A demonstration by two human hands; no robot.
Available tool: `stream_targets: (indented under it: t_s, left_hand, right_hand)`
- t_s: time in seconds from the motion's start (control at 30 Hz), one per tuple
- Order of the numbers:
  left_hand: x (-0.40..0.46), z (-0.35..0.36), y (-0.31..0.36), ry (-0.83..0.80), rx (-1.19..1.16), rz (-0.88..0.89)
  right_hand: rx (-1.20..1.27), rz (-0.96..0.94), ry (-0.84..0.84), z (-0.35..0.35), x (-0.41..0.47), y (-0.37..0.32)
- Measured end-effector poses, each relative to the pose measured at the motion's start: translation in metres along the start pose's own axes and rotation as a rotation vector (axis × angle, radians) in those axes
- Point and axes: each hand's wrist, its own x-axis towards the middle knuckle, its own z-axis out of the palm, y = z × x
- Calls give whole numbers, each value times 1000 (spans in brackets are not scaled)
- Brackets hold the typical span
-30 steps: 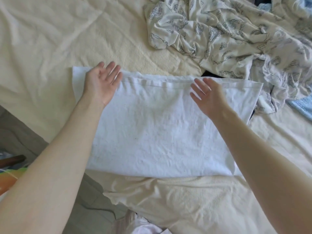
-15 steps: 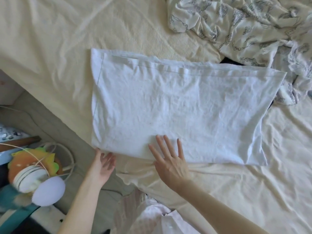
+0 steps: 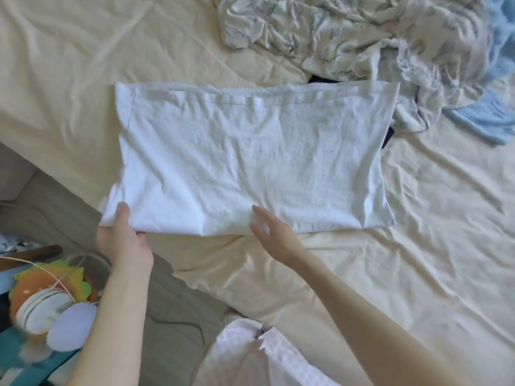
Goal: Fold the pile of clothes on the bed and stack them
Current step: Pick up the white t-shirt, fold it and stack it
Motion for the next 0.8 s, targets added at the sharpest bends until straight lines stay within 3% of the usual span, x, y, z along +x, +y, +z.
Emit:
stream_targets:
  t_s: [0.2, 0.3, 0.4, 0.5, 0.57, 0.8]
  left_hand:
    - [-91, 97, 17, -105, 438, 593]
    - [-150, 155, -2, -262, 473, 763]
    - [-204, 190, -44, -570, 622, 847]
    - [-225, 193, -102, -944, 1013, 872]
    - [-218, 177, -134, -1058, 1292, 912]
    - [-160, 118, -147, -926, 1661, 963]
  right_hand:
    - [958, 279, -1, -73, -42, 36]
    - [1166, 255, 70, -124, -47, 53]
    - [1301, 187, 205, -170, -44, 72]
    - [1285, 195, 280, -198, -39, 94]
    - [1134, 272, 307, -202, -35, 106]
    - [815, 345, 355, -182, -21, 105]
